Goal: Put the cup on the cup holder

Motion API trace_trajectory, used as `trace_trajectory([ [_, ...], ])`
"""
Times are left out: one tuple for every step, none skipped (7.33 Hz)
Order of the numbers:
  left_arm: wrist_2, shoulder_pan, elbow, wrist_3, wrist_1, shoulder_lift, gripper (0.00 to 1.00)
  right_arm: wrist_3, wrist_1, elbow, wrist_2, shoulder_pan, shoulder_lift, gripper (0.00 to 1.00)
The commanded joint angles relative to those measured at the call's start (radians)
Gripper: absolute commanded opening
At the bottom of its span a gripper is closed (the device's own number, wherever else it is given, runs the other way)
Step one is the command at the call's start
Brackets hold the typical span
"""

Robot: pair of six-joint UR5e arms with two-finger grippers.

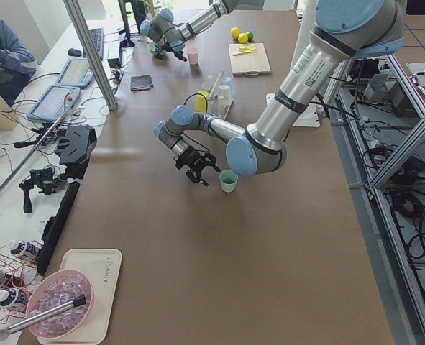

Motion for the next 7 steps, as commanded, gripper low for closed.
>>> trace_trajectory([
  [-0.001, 0.012, 0.004, 0.001, 0.002, 0.006, 0.96, -0.036, 0.0, -0.076, -0.003, -0.009, 0.033, 1.0],
  [0.004, 0.024, 0.012, -0.002, 0.002, 0.004, 0.96, -0.034, 0.0, -0.08, -0.005, -0.02, 0.043, 1.0],
  [0.009, 0.027, 0.018, -0.002, 0.003, -0.002, 0.96, -0.034, 0.0, -0.094, -0.006, -0.026, 0.056, 1.0],
  [0.01, 0.036, 0.018, -0.001, 0.017, -0.003, 0.96, -0.036, 0.0, -0.097, -0.011, -0.026, 0.065, 1.0],
  [0.022, 0.051, 0.018, -0.001, 0.041, -0.005, 0.96, -0.036, 0.0, -0.099, -0.02, -0.026, 0.073, 1.0],
  [0.042, 0.052, 0.009, -0.001, 0.072, -0.006, 0.96, -0.037, 0.0, -0.113, -0.023, -0.026, 0.076, 1.0],
  [0.044, 0.052, 0.003, 0.001, 0.095, -0.008, 0.96, -0.037, 0.0, -0.119, -0.035, -0.032, 0.077, 1.0],
])
